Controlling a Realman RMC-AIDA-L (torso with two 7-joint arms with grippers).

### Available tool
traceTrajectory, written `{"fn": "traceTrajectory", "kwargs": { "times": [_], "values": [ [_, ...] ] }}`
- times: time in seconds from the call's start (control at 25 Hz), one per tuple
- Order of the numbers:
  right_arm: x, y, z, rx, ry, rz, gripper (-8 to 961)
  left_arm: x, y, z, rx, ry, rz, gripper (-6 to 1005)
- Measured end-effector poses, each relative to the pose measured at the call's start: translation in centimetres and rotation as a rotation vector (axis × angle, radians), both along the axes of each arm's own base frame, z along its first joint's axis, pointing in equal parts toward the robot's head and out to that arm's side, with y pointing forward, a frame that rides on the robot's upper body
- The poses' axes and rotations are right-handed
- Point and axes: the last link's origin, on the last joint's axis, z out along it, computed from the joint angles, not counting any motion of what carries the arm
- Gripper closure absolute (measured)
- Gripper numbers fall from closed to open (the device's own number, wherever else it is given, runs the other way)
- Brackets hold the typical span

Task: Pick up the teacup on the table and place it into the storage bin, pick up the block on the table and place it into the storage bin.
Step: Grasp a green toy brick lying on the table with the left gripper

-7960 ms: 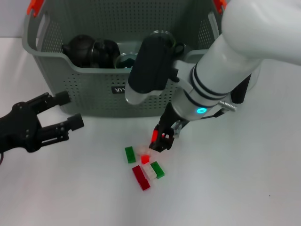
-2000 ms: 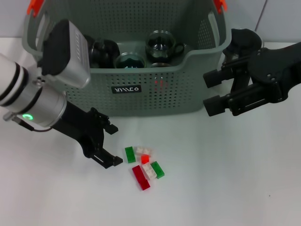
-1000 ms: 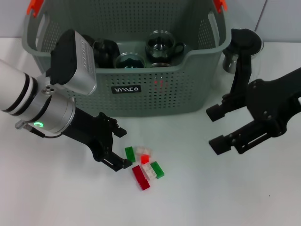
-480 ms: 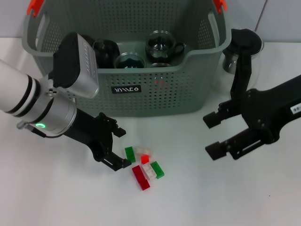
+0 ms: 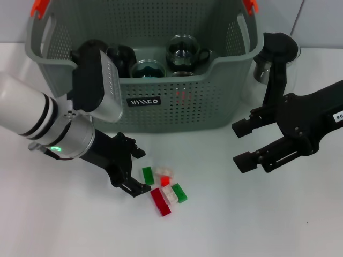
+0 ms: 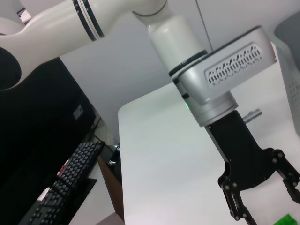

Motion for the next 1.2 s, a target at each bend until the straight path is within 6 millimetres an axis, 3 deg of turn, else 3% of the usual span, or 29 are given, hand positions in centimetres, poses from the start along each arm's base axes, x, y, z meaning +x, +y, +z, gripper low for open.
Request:
{"fn": "traceTrajectory", "kwargs": {
  "times": [1.2],
  "values": [
    [-0.3, 0.1, 0.3, 0.004, 0.029, 0.005, 47, 1.1, 0.8, -1.1, -0.006, 0.092, -0.027, 124]
  ]
}}
